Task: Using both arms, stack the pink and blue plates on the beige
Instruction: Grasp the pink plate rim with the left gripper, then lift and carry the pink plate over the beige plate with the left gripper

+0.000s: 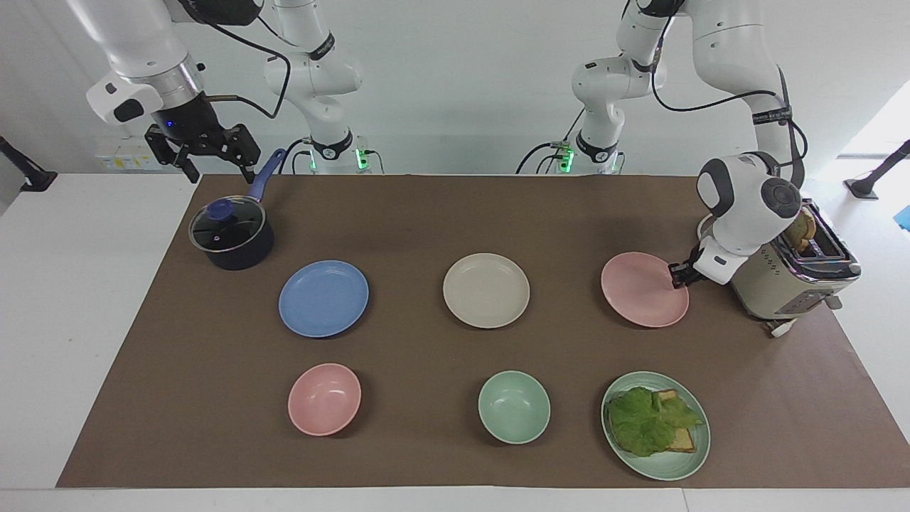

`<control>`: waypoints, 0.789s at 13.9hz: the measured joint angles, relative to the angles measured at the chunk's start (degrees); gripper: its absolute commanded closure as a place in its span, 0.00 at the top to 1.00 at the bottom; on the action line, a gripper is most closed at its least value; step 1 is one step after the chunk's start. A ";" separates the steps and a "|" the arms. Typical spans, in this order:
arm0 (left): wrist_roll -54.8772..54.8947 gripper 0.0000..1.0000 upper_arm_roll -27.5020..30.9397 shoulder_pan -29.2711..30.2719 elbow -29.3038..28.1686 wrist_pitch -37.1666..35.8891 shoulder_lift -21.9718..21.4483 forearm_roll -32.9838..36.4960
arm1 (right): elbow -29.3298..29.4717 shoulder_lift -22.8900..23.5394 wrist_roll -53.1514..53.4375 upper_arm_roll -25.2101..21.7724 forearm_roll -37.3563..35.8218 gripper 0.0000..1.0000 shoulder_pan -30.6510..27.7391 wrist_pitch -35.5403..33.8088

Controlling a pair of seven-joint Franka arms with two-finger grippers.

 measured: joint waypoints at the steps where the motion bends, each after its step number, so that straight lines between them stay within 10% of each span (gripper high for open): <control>1: 0.00 0.00 -0.04 0.00 1.12 -2.55 -0.07 0.00 | 0.00 0.00 0.00 0.00 0.00 1.00 0.00 0.00; 11: -8.92 0.00 -1.57 -6.00 10.30 -14.99 -1.49 -14.00 | 0.00 0.00 0.00 0.00 0.00 1.00 0.00 0.00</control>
